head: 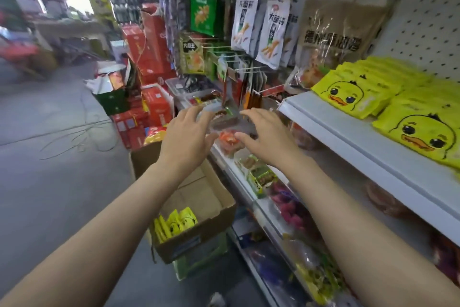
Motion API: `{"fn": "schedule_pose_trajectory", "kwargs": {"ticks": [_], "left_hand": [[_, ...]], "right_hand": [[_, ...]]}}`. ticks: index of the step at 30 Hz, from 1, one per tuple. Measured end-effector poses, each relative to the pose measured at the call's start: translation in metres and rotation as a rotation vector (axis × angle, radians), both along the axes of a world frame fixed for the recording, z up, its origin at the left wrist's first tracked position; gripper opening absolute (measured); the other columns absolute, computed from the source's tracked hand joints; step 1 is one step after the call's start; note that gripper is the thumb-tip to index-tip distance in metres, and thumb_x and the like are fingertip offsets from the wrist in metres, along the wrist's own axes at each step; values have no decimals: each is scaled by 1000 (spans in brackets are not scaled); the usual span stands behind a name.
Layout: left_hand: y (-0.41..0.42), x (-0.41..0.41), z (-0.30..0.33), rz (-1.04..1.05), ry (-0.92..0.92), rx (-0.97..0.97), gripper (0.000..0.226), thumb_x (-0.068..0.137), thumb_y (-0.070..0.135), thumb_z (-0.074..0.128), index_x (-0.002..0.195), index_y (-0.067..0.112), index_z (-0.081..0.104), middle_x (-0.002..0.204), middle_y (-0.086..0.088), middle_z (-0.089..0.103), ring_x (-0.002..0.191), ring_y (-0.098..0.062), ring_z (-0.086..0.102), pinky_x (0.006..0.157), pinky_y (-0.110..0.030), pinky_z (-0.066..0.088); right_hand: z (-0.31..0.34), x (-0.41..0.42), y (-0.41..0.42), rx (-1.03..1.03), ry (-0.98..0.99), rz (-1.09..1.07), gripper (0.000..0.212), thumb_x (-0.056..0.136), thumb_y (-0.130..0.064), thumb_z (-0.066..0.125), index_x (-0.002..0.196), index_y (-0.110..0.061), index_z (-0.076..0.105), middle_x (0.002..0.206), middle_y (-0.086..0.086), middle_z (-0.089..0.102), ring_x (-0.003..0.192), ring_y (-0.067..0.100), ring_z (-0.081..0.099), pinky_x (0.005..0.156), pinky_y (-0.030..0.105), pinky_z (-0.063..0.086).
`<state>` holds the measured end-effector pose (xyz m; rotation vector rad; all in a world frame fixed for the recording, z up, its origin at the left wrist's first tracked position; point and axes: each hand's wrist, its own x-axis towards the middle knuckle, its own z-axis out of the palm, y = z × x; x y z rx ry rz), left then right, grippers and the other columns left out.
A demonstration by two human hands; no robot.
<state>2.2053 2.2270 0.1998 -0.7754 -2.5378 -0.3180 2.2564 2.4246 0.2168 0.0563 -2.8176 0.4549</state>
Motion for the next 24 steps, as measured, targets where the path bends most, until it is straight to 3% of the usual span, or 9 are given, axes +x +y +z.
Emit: {"fn": "schedule_pose_trajectory", "kwargs": {"ticks": [9,14,17,21,24], "left_hand": [[-21,-136,-87,50,-240,-93,38,86,37,55,117,15,58,120,-11,56,104,-37,53,79,-47,49],[-33,-183,-172,62,-491,-136,47,87,42,61,128,21,53,132,-10,51,120,-34,48,94,-46,47],[-41,-204,-229,49,-687,-191,47,88,43,60,129,22,52,131,-9,51,120,-34,47,95,-47,46],[-61,-224,-308,5,-941,-302,49,87,44,63,129,22,51,128,-10,52,120,-35,48,96,-48,45],[-74,-232,-358,-42,-1138,-370,53,85,42,66,132,23,50,131,-10,51,122,-35,47,100,-45,42]], "right_hand": [[-79,-160,-20,-19,-279,58,58,94,-47,56,144,-21,42,149,2,42,136,25,35,111,37,30],[-163,-205,-31,-126,-516,54,56,94,-42,59,142,-17,43,144,8,45,135,29,36,107,35,32],[-217,-218,-41,-181,-686,23,58,95,-40,59,144,-15,42,145,11,43,136,30,36,105,34,32],[-296,-224,-57,-190,-889,-56,58,92,-48,59,139,-16,47,138,13,51,131,33,43,103,44,42],[-351,-222,-70,-243,-1066,-102,60,94,-45,59,142,-12,45,141,15,51,131,33,45,105,38,41]]}}
